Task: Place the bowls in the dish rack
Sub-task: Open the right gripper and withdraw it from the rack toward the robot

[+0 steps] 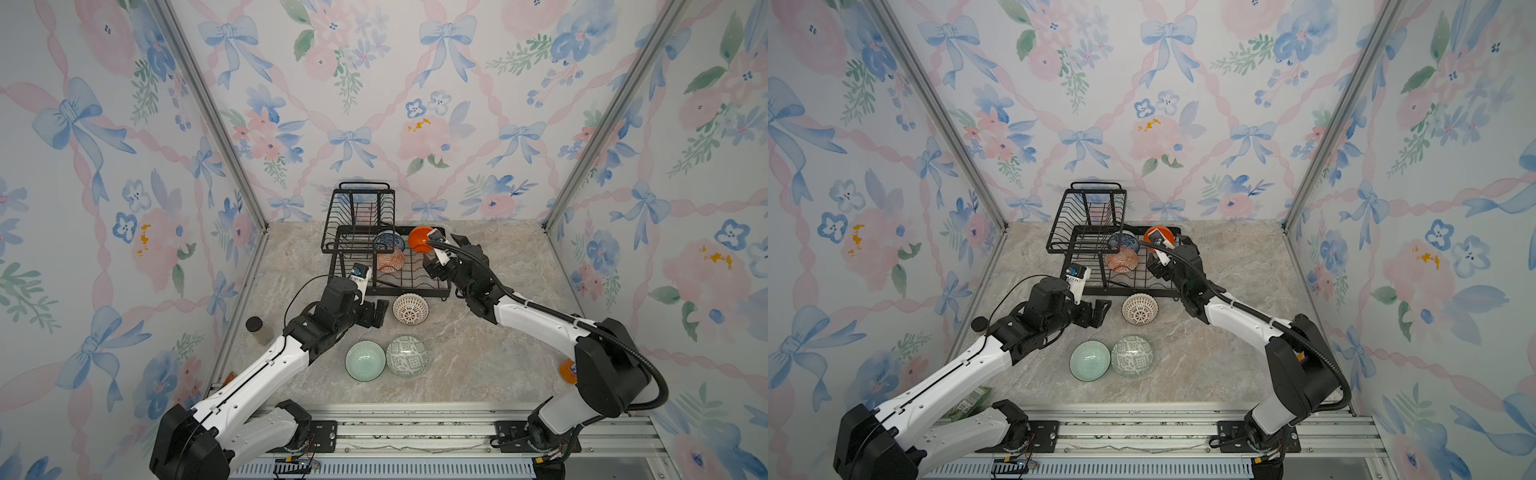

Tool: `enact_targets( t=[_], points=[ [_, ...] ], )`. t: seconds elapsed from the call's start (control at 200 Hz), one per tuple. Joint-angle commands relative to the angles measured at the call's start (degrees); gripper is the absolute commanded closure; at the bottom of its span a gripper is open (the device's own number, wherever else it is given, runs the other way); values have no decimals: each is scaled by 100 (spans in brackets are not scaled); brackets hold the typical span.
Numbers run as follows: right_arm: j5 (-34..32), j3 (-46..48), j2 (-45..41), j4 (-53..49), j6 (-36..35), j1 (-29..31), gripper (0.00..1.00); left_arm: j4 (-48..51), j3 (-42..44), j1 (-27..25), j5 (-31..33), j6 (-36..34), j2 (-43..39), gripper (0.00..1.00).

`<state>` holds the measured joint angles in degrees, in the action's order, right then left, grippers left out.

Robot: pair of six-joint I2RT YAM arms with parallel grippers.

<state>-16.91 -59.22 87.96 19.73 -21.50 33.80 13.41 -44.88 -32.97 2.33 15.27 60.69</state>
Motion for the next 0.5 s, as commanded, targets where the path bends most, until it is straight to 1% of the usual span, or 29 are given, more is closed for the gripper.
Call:
enact_targets(
  t=[0.0,0.085,0.185,0.29,0.39,0.495],
  points=[
    [-226,-71,-466,-1224,791,-63,3,7,-32,10,98,86,69,2],
    [-130,-139,-848,-1847,1305,-134,3,11,-59,10,144,99,125,2],
    [9,-178,-1282,-2471,1699,-146,3,12,-67,9,197,107,176,2],
    [-178,-356,-1617,-3220,2059,-189,3,10,-68,11,293,143,182,2],
    [-64,-677,-1756,-4091,2467,-329,3,18,-82,10,354,152,189,2],
    [99,-1000,-1768,-4908,2679,-454,3,18,-106,19,387,149,197,2]
  ],
)
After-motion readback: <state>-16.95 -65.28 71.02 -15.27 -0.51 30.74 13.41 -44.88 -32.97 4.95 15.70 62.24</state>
